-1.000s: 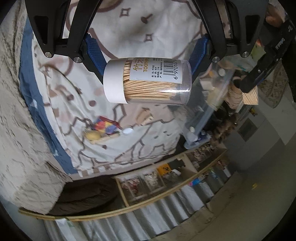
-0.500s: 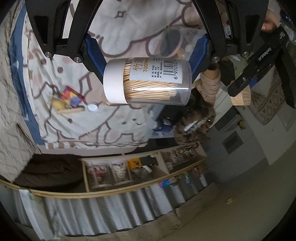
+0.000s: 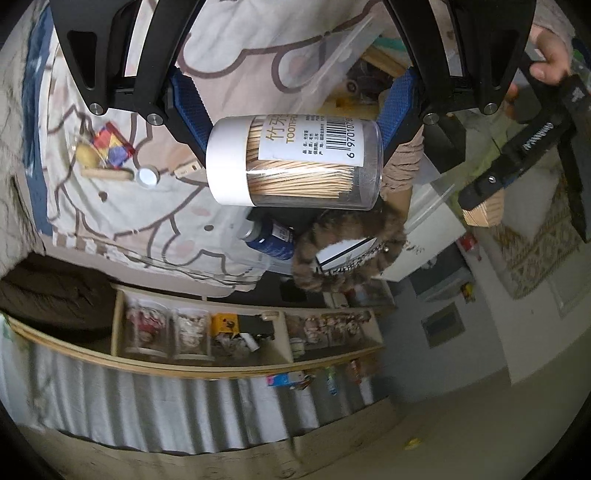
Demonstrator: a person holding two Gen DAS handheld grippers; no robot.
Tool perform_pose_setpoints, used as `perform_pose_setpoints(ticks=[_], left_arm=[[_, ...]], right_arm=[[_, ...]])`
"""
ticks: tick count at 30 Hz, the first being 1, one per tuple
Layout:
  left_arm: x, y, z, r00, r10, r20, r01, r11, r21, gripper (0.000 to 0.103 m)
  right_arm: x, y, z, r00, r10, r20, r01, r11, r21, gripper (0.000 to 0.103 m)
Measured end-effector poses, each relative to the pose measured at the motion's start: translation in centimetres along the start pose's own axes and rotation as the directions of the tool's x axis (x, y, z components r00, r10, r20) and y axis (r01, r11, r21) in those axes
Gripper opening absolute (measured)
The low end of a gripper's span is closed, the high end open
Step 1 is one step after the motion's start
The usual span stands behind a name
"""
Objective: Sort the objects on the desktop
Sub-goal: 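Carry the pine block and toothpick jar over the clear bin with both tools, then open the right tool to drop the toothpick jar into the bin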
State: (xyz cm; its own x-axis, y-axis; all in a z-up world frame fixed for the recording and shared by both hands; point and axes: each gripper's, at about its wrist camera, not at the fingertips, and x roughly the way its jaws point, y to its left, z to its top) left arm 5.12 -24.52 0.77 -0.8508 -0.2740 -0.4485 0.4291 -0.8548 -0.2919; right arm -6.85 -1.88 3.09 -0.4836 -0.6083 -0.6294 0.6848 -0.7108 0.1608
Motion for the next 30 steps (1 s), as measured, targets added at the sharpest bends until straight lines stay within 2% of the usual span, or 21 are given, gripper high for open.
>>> perform_pose_setpoints(ticks=[6,17,21,23,30], left_arm=[[0.5,1.5,0.2,1.000,0.003,-0.009,-0.003,0.999,-0.049,0.094],[1.0,2.4,0.4,1.000,-0.003,-0.016,0.001,0.997,-0.072,0.094],[1.3,2.3,0.4,1.000,-0.013,-0.026,0.011,0.998,-0.063,0.094],[1.6,2.3,0.5,0.999,-0.015,-0.032,0.013,0.998,-0.062,0.094],[1.8,2.7,0.5,0.999,-0.020,-0.039,0.017,0.997,-0.082,0.094]], right_arm=[[2.8,2.3,0.2,0.996,-0.045,-0.073,0.034,0.989,-0.144,0.082],[7.2,4.7,-1.1,0.979,-0.141,-0.145,0.106,0.969,-0.222,0.082],[7.3,5.1,-1.0,0.980,-0.103,-0.168,0.064,0.973,-0.224,0.085],[6.8,5.3,-0.9,0.983,-0.089,-0.160,0.052,0.973,-0.224,0.094],[3.8,4.0,-0.7,0.993,-0.072,-0.094,0.057,0.987,-0.153,0.095]])
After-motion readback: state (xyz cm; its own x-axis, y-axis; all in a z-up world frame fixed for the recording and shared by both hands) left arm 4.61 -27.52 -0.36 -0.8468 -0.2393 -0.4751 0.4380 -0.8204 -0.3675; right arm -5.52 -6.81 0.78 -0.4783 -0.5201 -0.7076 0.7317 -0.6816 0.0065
